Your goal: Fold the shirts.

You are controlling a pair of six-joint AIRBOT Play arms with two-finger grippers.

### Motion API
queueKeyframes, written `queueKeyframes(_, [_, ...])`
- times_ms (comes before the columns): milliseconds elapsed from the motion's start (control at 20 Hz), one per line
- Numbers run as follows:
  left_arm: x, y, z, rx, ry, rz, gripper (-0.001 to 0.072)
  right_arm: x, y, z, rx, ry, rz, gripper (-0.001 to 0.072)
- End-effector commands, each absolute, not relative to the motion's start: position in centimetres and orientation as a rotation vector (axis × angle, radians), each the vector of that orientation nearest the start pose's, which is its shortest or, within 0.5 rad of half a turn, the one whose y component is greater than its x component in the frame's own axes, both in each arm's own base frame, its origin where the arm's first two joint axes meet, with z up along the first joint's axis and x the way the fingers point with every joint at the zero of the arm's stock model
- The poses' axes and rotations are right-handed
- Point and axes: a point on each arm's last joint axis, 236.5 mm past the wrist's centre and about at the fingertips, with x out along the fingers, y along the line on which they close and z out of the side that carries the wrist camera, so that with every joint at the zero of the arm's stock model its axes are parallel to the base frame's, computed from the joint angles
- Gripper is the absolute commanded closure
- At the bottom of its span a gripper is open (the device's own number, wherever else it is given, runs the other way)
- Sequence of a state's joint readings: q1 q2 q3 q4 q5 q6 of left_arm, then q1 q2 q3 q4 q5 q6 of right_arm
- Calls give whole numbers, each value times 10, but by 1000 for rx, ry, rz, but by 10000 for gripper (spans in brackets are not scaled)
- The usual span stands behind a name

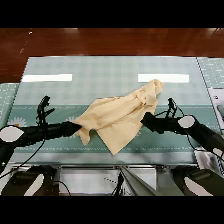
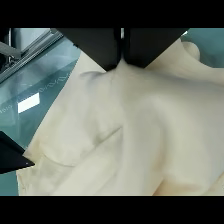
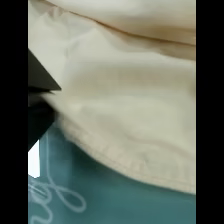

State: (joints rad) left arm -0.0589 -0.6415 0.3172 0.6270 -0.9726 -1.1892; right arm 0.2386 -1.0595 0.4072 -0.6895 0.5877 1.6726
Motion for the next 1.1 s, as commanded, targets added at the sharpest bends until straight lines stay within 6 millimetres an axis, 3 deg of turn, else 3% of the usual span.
queueKeyframes(0, [216,-171,-12,-592,1100,-576,683,266,175,-93,896,1295,103,677])
queueKeyframes(100, [218,-170,-11,-564,1084,-592,683,258,184,-86,818,1331,206,674])
queueKeyframes(150, [221,-170,-6,-552,1068,-600,683,256,193,-72,737,1333,317,674])
queueKeyframes(250, [238,-171,31,-514,962,-627,684,262,206,-24,584,1271,511,674])
queueKeyframes(300, [249,-171,64,-467,869,-656,684,272,207,9,512,1198,562,674])
queueKeyframes(400, [268,-166,154,-315,628,-689,684,303,198,103,366,937,604,674])
queueKeyframes(500, [275,-147,246,-124,402,-632,684,327,168,226,267,595,525,674])
queueKeyframes(550, [274,-134,289,-54,312,-581,684,328,142,294,252,421,446,675])
queueKeyframes(650, [261,-103,370,41,148,-443,684,307,86,407,269,140,286,675])
queueKeyframes(750, [236,-82,434,56,14,-353,684,271,49,481,262,-38,195,675])
queueKeyframes(800, [222,-81,458,43,-41,-347,684,253,43,504,262,-87,185,675])
queueKeyframes(900, [196,-83,483,12,-80,-364,684,225,41,531,269,-139,198,675])
queueKeyframes(1050, [167,-88,482,7,-16,-393,684,203,51,530,280,-80,244,675])
